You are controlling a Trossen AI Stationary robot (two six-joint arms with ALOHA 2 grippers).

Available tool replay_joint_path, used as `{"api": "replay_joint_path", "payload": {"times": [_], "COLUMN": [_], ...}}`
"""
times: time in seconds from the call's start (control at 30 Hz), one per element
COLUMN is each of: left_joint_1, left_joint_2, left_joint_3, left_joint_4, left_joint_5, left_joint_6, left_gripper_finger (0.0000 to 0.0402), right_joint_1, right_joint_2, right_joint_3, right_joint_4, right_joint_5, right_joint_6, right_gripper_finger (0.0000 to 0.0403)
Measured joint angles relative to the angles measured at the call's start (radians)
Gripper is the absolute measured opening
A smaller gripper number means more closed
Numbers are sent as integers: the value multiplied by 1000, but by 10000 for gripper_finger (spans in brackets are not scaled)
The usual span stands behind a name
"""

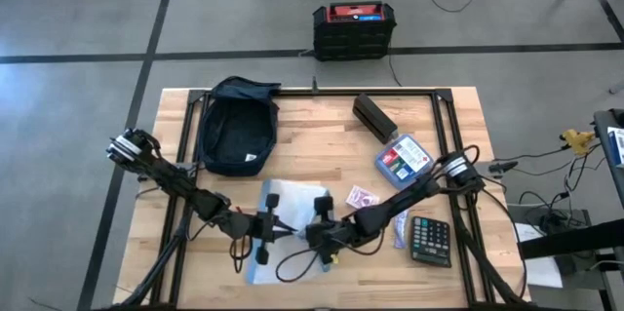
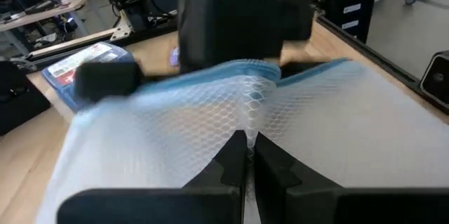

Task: Unpack backpack
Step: Put the pink charger adapter into the blue zip bag, then put the chocolate bar into the blue zip bag

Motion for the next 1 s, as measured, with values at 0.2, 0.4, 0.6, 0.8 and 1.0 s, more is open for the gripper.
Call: {"api": "replay_joint_path", "payload": {"times": [0.2, 0.4, 0.6, 0.8, 1.0], "left_joint_1": [0, 0, 0, 0, 0], "left_joint_2": [0, 0, 0, 0, 0], "left_joint_3": [0, 0, 0, 0, 0], "left_joint_4": [-13, -12, -13, -12, -13], "left_joint_5": [0, -17, -24, -23, -14], "left_joint_6": [0, -16, -52, -64, -79], "left_gripper_finger": [0, 0, 0, 0, 0], "right_joint_1": [60, 134, 214, 263, 280], "right_joint_2": [-110, -216, -259, -253, -251], "right_joint_3": [0, -2, -24, -115, -207], "right_joint_4": [-272, -607, -999, -992, -946], "right_joint_5": [4, 0, -39, -225, -305], "right_joint_6": [192, 573, 1136, 1427, 1593], "right_gripper_finger": [356, 358, 358, 358, 358]}}
